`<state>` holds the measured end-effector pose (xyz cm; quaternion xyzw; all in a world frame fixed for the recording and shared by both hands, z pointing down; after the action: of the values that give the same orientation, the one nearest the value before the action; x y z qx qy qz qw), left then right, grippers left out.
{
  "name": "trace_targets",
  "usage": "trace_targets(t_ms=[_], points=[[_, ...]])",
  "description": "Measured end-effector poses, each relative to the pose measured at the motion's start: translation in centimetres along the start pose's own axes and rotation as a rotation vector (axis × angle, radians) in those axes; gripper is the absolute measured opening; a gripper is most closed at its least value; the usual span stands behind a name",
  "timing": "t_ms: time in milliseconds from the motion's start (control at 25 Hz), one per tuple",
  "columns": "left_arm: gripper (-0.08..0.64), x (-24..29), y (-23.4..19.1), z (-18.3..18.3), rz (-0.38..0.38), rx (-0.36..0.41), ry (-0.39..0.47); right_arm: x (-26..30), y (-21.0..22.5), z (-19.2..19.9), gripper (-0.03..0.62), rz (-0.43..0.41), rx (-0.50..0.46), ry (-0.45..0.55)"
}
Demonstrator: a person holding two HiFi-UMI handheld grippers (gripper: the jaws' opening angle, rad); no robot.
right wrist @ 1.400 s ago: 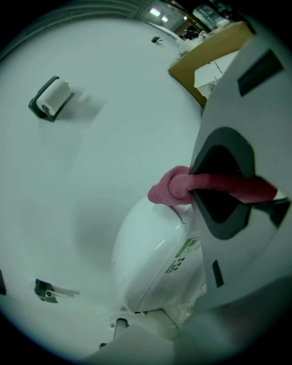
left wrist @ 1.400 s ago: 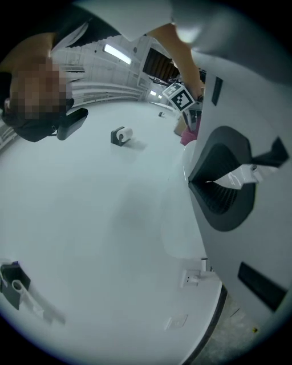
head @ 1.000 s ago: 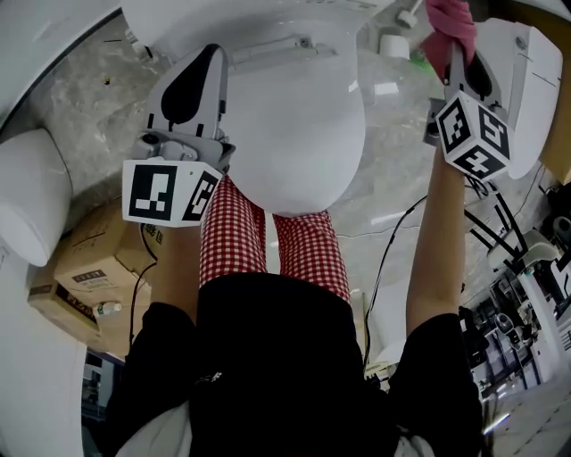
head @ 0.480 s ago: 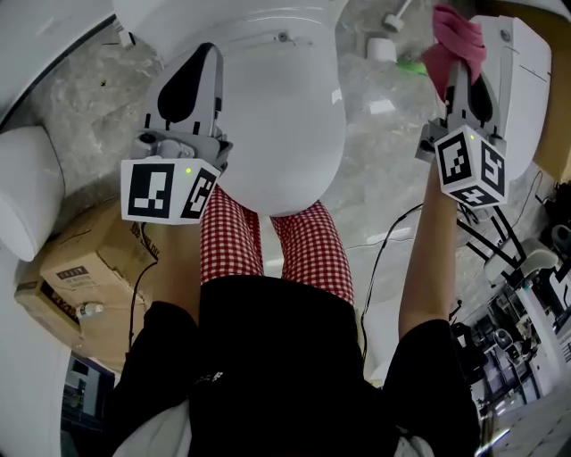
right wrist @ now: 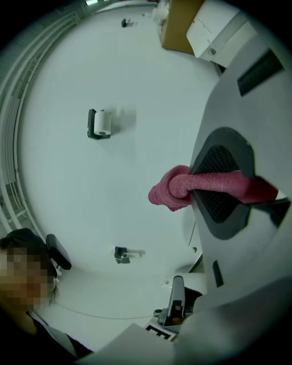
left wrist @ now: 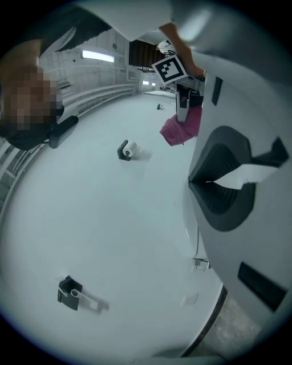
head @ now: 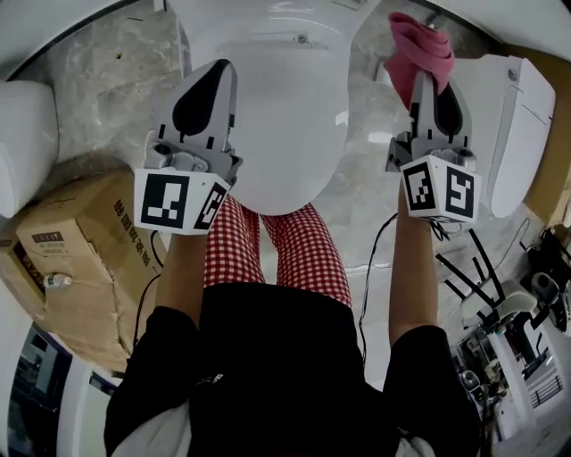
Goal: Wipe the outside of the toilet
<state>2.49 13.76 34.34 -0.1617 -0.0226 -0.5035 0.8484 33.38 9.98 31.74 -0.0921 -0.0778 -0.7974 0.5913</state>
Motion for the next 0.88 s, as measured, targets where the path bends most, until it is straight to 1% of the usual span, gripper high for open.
trace_targets(t_ms=[160, 240, 360, 520, 680, 760, 880], points=[[0.009, -1.6, -1.3, 0.5, -0.039, 0.009, -0.007, 2.0, -4.3, 0.6, 0.055, -0.126, -0.015, 0.003], [0.009, -2.3, -2.3, 0.6, -0.061, 0.000, -0.007, 3.0, -6.6, 0.9, 0.055, -0.167, -0.020, 0.002], [0.009, -3.0, -3.7, 1.1, -0.082, -0.015, -0.015, 4.5, -9.9, 1.6, 0.055, -0.234, -0.003, -0.002], [0.009, -3.5, -5.6, 1.6, -0.110, -0.039, -0.022, 7.2, -14.3, 2.4, 0.055, -0.333, -0.018, -0.012], [0.009, -3.2, -7.4, 2.2, -0.098, -0.060, -0.047, 9.8, -18.4, 3.2, 0.055, -0.410, -0.028, -0.042], [0.009, -2.8, -8.4, 2.2, -0.086, -0.061, -0.057, 11.1, -20.0, 3.3, 0.055, -0.430, -0.042, -0.051], [0.009, -2.3, -9.9, 2.1, -0.064, -0.063, -0.075, 13.1, -21.9, 3.5, 0.055, -0.439, -0.033, -0.064]])
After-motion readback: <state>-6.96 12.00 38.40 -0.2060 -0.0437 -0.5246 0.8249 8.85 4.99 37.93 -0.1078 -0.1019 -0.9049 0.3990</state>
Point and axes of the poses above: the fingertips, and each gripper's own axes: x forward along the fingers, y to its right, z out of its underside, the point moved 8 cm from there along -x, backward along the fingers, and after that the axes turned 1 degree about z, right-handed, at the moved point
